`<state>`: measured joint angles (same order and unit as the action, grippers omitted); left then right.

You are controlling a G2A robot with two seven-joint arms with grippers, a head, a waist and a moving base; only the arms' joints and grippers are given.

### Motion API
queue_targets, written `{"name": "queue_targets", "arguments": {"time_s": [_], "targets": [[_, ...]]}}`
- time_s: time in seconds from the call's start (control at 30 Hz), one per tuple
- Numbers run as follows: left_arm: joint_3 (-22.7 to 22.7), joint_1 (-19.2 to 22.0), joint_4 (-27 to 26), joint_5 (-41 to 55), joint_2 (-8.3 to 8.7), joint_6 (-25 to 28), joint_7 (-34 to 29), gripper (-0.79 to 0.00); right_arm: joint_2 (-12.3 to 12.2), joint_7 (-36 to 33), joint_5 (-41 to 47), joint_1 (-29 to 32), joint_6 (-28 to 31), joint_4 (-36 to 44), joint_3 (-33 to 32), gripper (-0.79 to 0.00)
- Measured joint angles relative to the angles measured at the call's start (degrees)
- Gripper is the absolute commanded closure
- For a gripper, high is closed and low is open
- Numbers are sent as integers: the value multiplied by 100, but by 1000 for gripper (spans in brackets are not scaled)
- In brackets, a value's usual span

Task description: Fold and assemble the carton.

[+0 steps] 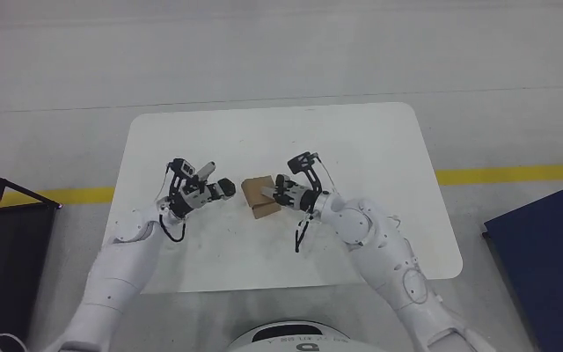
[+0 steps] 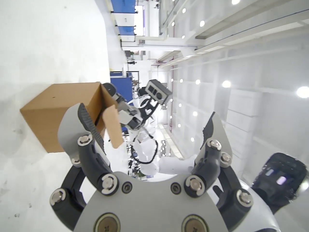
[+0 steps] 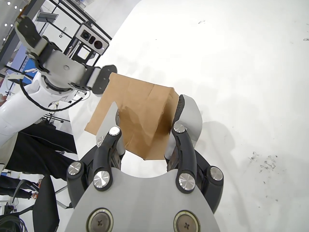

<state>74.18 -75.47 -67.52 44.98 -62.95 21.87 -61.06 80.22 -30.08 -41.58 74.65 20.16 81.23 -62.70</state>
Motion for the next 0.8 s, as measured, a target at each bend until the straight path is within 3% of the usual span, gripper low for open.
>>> {"name": "queue_targets", "arguments": {"time_s": [0.17,0.4,0.8], "targets": [[154,-96,-97,352,8,3,-221,-785,-8,17,-9,-28,-35,-36,75,-434],[-80,-27,-179,-381,-19,39,5,-785,-31,72,81,-67,-19,-39,95,-437],[-112,-37,-322,-806,-25,-17,272,-785,-58,56,127,-151,-80,-80,198,-391]]}}
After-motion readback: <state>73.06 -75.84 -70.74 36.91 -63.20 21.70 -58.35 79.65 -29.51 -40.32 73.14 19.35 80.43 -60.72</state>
